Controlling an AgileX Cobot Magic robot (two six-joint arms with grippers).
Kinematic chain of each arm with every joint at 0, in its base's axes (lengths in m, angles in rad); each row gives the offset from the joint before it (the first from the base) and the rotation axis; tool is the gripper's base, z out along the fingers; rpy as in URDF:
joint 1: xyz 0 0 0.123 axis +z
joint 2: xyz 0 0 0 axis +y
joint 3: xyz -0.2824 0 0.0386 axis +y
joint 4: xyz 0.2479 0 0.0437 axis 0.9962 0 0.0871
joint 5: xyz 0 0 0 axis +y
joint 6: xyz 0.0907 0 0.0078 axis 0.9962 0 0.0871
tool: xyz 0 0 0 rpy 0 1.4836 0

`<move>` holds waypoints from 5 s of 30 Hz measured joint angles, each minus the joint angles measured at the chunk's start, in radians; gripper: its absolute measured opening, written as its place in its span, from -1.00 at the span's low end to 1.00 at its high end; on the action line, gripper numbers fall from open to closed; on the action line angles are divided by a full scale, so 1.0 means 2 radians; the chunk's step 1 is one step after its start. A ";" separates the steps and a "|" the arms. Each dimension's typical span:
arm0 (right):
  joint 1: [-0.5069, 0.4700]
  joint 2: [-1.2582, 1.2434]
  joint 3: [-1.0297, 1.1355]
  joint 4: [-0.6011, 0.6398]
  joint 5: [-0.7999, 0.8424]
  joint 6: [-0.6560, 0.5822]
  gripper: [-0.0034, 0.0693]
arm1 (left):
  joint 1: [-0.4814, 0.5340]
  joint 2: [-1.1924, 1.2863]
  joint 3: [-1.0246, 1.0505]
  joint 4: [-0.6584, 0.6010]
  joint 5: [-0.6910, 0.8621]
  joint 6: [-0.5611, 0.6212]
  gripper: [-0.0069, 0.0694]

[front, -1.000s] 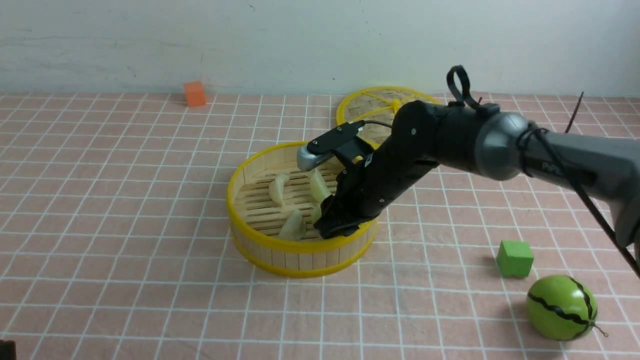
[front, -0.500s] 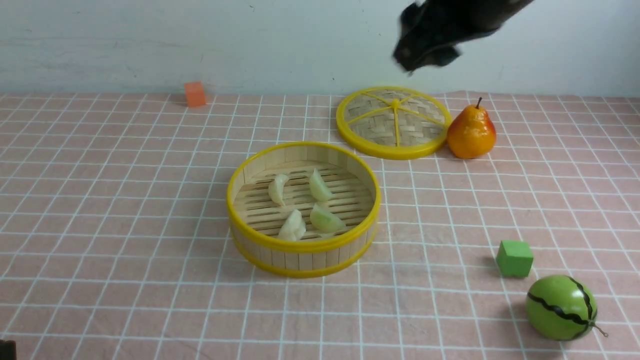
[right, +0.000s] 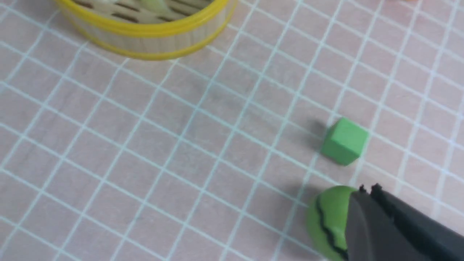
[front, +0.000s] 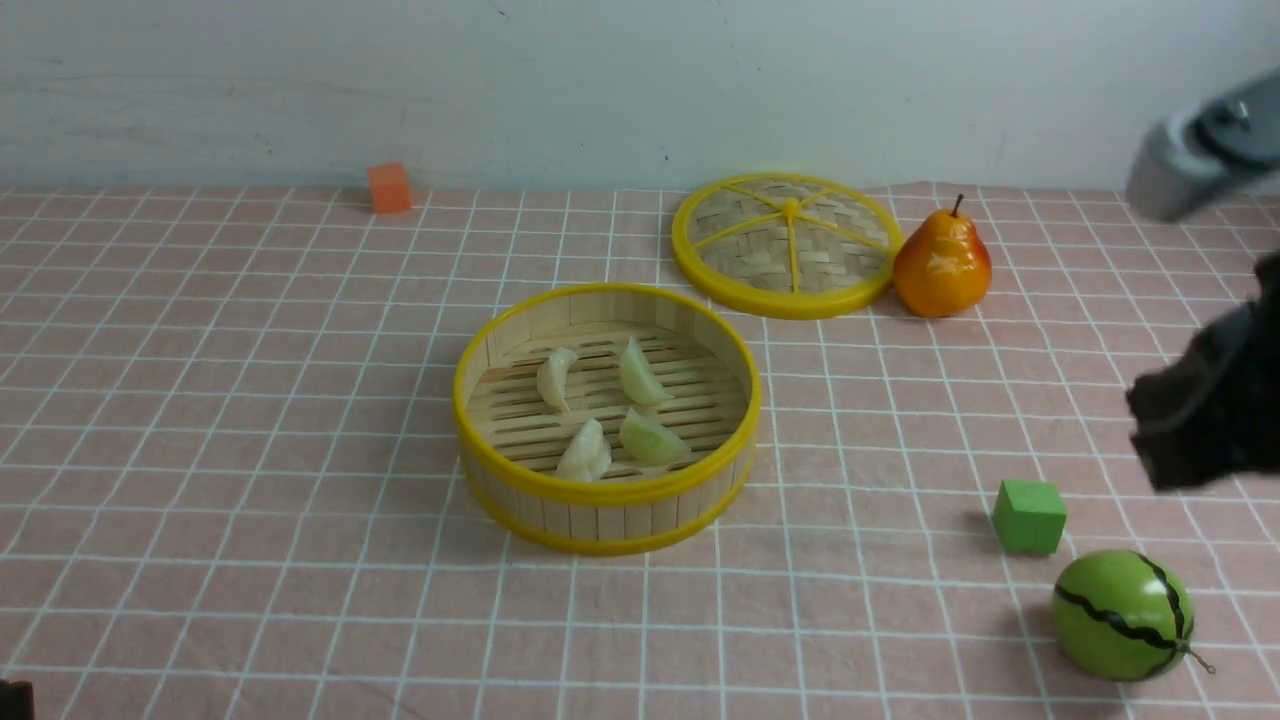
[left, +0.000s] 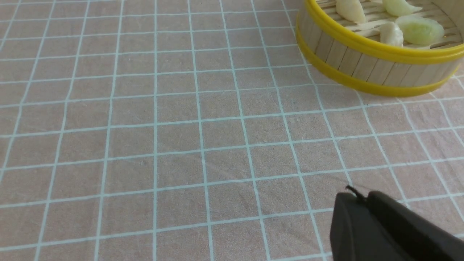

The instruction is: Put the dumplings into the steamer on the table with the pink tablecloth.

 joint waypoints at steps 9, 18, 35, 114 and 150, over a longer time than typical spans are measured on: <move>0.000 -0.161 0.302 0.083 -0.244 0.000 -0.96 | 0.000 0.000 0.000 0.000 0.000 0.000 -0.69; -0.012 -0.209 0.470 0.079 -0.281 0.025 -0.94 | 0.000 0.000 0.000 0.000 0.000 0.000 -0.67; -0.160 -0.518 0.499 0.033 -0.215 0.056 -0.92 | 0.000 -0.001 0.000 0.000 0.004 0.000 -0.64; -0.168 -0.519 0.499 -0.040 -0.217 0.058 -0.67 | 0.158 -0.157 0.193 -0.179 -0.122 0.144 -0.85; -0.168 -0.519 0.499 -0.040 -0.217 0.058 -0.55 | 0.158 -0.157 0.193 -0.179 -0.122 0.144 -0.85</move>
